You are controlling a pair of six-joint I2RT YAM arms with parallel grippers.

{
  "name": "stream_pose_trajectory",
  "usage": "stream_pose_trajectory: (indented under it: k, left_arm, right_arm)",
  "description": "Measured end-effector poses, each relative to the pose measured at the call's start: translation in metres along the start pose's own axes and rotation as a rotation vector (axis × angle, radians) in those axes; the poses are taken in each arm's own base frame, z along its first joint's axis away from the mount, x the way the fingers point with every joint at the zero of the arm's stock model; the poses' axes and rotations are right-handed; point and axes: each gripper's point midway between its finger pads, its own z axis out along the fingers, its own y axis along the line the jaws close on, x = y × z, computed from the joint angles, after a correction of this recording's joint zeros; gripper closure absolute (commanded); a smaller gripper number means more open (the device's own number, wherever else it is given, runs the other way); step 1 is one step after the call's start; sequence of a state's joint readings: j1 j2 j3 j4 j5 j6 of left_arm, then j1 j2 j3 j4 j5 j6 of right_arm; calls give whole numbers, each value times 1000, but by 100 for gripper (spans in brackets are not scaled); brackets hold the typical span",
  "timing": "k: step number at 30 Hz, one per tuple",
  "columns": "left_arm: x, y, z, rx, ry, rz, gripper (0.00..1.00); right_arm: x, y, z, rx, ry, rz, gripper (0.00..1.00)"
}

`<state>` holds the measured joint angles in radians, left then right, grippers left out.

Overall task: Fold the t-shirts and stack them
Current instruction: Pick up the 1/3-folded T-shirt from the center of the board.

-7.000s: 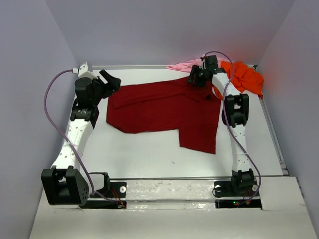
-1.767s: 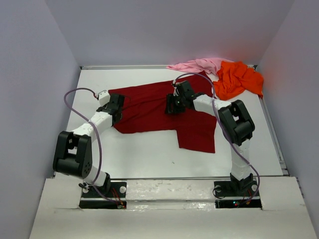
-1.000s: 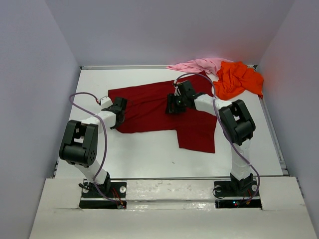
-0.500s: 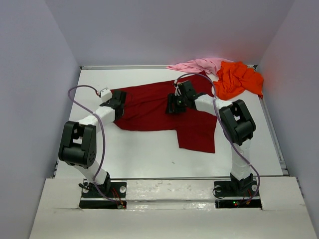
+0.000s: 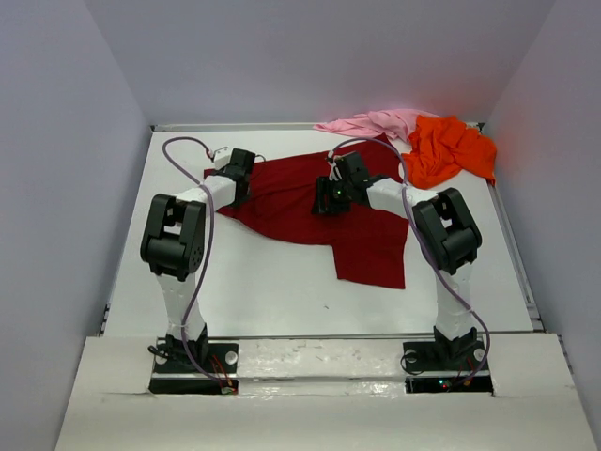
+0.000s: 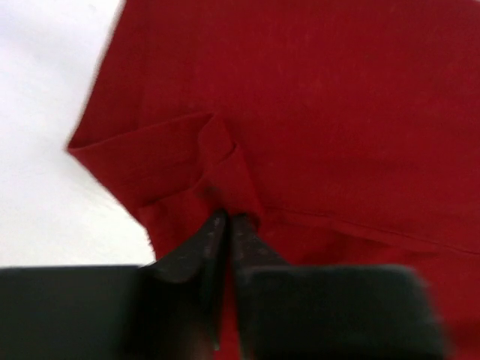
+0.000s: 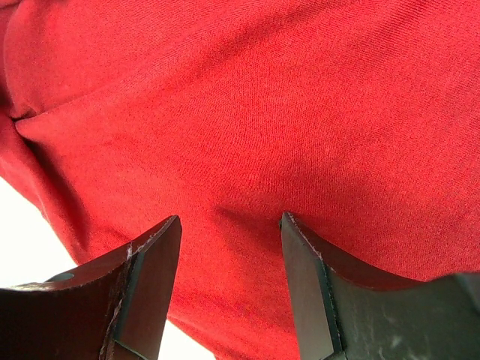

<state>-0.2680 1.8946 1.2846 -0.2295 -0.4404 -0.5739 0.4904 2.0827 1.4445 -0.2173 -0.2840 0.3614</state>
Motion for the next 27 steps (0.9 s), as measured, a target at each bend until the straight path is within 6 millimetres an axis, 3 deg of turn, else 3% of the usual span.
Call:
stream_pose_trajectory:
  k: [3,10,13,17,21,23,27]
  left_arm:
    - [21,-3,21,-19,50,48,63]
    - [17,-5,15,-2,42,51,59]
    - [10,3,-1,5,21,39,59]
    - [-16,8,-36,53,-56,-20,59]
    - [-30,10,-59,127,-118,-104,50]
    - [-22,11,-58,177,-102,-146,48]
    - [10,24,-37,185,-11,-213,48]
  right_arm:
    - [0,0,0,-3,1,-2,38]
    - [1,1,0,-9,3,-6,39]
    - [1,1,0,-11,5,-7,38]
    - [1,1,1,-12,5,-6,38]
    - [1,2,1,-16,5,-7,38]
    - [1,2,1,-16,4,-8,38]
    - [1,2,1,-17,4,-9,38]
